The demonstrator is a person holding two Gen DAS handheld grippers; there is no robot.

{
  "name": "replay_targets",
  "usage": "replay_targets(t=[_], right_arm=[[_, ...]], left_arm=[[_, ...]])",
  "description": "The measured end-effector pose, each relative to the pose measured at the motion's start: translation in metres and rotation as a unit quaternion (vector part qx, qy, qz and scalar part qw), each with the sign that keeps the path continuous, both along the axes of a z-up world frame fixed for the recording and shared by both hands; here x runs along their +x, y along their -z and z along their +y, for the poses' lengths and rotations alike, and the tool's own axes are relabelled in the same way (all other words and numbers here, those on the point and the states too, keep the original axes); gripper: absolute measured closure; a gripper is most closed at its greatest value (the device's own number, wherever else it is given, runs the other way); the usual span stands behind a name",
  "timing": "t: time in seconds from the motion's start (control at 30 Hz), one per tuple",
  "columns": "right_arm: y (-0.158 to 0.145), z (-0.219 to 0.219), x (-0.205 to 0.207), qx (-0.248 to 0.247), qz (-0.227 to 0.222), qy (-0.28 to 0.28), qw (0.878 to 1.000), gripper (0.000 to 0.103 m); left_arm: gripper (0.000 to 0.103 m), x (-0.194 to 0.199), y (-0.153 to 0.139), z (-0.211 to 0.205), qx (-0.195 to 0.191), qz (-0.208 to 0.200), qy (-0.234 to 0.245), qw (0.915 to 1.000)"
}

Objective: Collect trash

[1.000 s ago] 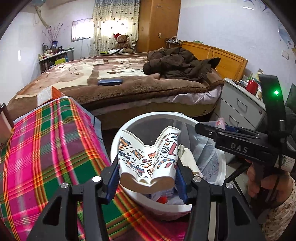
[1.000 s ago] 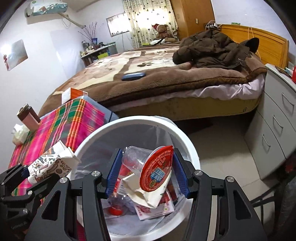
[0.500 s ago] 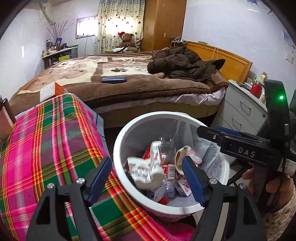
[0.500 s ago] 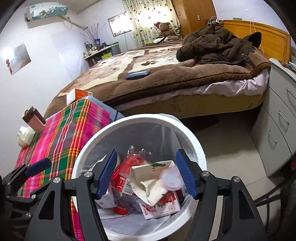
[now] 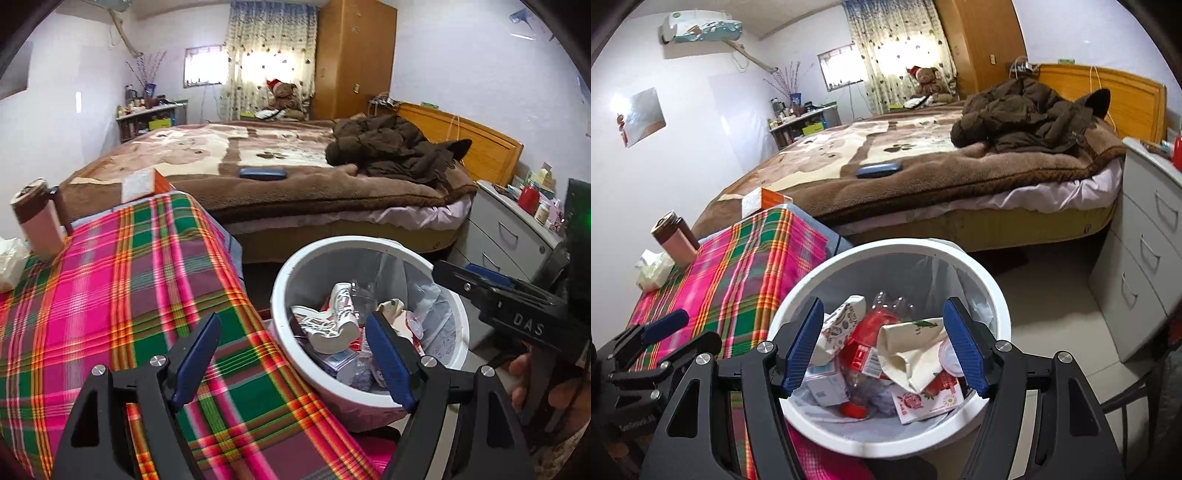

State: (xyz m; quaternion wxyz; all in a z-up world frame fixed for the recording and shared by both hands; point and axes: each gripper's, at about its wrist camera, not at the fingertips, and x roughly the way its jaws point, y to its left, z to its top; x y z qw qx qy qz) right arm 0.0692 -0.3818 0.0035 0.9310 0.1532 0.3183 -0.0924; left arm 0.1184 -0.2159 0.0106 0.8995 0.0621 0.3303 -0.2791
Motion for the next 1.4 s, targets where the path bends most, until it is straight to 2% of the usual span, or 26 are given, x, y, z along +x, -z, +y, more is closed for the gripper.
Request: replay_targets(t=[0.13, 0.3, 0.5, 0.87, 1.4], right_arm=[[-0.007, 0.017, -0.008, -0.019, -0.02, -0.015, 1.0, 0.034], [-0.014, 0.04, -0.02, -0.038, -0.052, -0.026, 0.998, 0.034], [-0.015, 0.059, -0.029, -0.042, -0.06, -0.036, 0.997, 0.034], [-0.006, 0.095, -0.04, -0.054, -0.061, -0.052, 0.995, 0.034], [-0.005, 0.115, -0.052, -0.075, -0.064, -0.032, 0.995, 0.034]], left_arm=[[0.021, -0.01, -0.007, 0.014, 0.005, -0.025, -0.027, 0.9993], [0.021, -0.02, -0.012, 0.036, -0.005, -0.035, -0.052, 0.998], [0.021, -0.032, -0.013, 0.059, -0.002, -0.056, -0.083, 0.9949], [0.021, -0.057, -0.006, 0.105, 0.002, -0.067, -0.143, 0.9875], [0.021, -0.073, -0.009, 0.119, 0.001, -0.084, -0.159, 0.9837]])
